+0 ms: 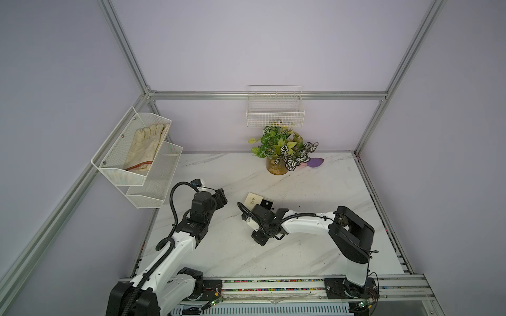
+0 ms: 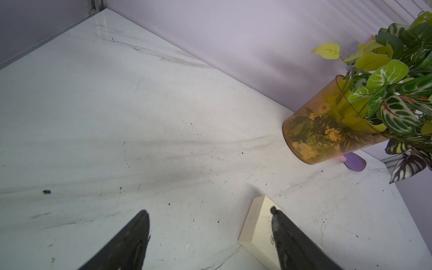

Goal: Place the earrings into the drawer-style jewelry box
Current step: Move the earring at the center of the board, then pick up the earring from the center of the board.

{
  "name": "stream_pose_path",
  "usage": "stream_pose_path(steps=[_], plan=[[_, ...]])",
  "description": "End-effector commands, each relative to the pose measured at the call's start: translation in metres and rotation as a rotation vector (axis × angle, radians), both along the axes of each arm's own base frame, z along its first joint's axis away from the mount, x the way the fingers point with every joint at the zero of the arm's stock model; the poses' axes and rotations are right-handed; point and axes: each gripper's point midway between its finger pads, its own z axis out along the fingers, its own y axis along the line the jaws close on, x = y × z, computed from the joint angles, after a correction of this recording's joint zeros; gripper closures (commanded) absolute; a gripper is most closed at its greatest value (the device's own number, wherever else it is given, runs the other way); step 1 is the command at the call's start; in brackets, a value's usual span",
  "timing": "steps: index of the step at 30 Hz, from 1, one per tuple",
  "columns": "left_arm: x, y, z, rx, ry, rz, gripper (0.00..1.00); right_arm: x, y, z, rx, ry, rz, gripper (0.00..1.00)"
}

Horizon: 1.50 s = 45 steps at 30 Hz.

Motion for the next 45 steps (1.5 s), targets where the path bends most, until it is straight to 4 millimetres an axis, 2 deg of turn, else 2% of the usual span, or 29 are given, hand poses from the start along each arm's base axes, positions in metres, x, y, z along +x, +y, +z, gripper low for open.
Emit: stream_pose_path(steps=[1,9,12,15,18,21,23,25,26,27,32,35,38,45], plan=[[-0.001,0.006,0.003,-0.014,-0.021,0.033,0.19,-0.018,-0.032,-0.038,-0.140,0.075,0.010,0.71],[0.001,0.004,0.002,-0.014,-0.017,0.023,0.19,-0.017,-0.031,-0.038,-0.130,0.070,-0.002,0.68],[0.002,0.003,0.002,-0.015,-0.014,0.018,0.19,-0.016,-0.028,-0.035,-0.104,0.061,-0.013,0.57],[0.002,0.005,0.004,-0.016,-0.020,0.026,0.19,-0.006,-0.016,-0.018,-0.028,0.011,-0.038,0.48],[0.000,0.008,0.008,-0.008,-0.030,0.040,0.19,0.010,-0.002,0.014,0.098,-0.087,-0.081,0.48],[-0.004,0.014,0.013,-0.007,-0.045,0.059,0.18,0.032,0.001,0.064,0.273,-0.253,-0.175,0.47],[-0.006,0.016,0.014,-0.005,-0.051,0.063,0.18,0.038,-0.003,0.096,0.410,-0.337,-0.233,0.46],[-0.008,0.017,0.013,-0.004,-0.046,0.067,0.18,0.038,-0.007,0.120,0.540,-0.393,-0.268,0.32],[-0.008,0.017,0.012,-0.007,-0.045,0.066,0.18,0.036,-0.009,0.124,0.581,-0.424,-0.252,0.30],[-0.008,0.017,0.010,-0.006,-0.039,0.065,0.18,0.037,-0.012,0.126,0.598,-0.455,-0.250,0.28],[-0.007,0.014,0.005,-0.012,-0.027,0.046,0.18,0.036,-0.021,0.099,0.542,-0.454,-0.265,0.28],[-0.004,0.006,0.004,-0.023,-0.035,0.003,0.18,0.023,-0.022,0.087,0.609,-0.457,-0.236,0.30],[-0.002,-0.001,0.001,-0.038,-0.035,-0.031,0.18,0.011,-0.020,0.069,0.590,-0.489,-0.194,0.31],[0.003,-0.006,-0.002,-0.041,-0.026,-0.057,0.18,-0.010,-0.008,0.050,0.569,-0.560,-0.151,0.31]])
